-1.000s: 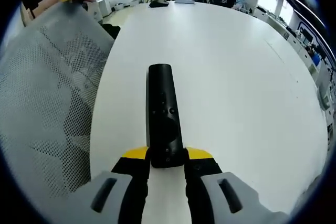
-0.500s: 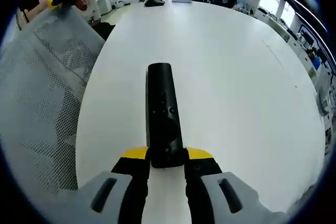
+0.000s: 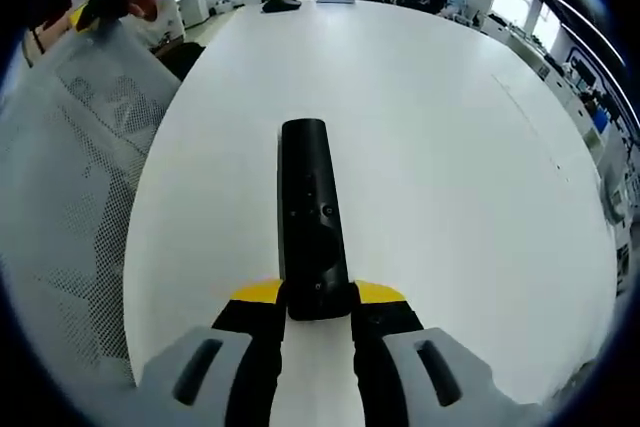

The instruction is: Press the specified remote control buttons in sequence, fully releasing each button before pressing the next.

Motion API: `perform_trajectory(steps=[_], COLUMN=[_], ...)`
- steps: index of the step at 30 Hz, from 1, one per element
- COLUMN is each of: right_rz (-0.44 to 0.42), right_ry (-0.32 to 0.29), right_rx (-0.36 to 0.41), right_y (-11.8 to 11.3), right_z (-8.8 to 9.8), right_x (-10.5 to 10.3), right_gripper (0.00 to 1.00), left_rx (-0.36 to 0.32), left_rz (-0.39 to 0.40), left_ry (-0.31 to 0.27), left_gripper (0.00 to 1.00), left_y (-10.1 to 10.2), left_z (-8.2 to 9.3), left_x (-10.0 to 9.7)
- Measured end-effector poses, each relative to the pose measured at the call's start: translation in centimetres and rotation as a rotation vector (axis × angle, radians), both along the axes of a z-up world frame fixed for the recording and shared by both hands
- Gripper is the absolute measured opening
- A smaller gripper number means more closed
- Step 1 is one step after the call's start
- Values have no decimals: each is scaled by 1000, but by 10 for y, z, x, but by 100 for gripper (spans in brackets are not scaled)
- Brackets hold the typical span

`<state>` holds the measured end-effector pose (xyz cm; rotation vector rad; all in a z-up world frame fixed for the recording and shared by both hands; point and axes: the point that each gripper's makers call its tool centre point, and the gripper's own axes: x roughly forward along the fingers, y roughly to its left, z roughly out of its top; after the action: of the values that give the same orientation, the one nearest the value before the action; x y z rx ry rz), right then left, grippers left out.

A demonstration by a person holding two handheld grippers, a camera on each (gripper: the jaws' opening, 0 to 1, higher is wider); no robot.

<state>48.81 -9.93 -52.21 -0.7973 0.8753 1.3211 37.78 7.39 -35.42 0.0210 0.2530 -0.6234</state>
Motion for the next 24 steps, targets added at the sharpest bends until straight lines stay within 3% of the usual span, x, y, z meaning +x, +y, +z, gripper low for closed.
perform_trajectory(steps=[12, 16, 20, 24], right_rz=[-31, -223, -272, -377], right_ry=[6, 113, 88, 60], right_rx=[8, 92, 160, 273], right_y=[0, 4, 4, 6], right_z=[-1, 2, 7, 28], right_x=[9, 10, 11, 8], right_gripper=[25, 29, 36, 51], left_rx=[6, 5, 10, 33], left_rz=[2, 3, 0, 2], left_ry=[4, 3, 7, 21], left_gripper=[100, 100, 100, 100], left_y=[1, 1, 0, 0], left_z=[-2, -2, -3, -7], left_x=[1, 1, 0, 0])
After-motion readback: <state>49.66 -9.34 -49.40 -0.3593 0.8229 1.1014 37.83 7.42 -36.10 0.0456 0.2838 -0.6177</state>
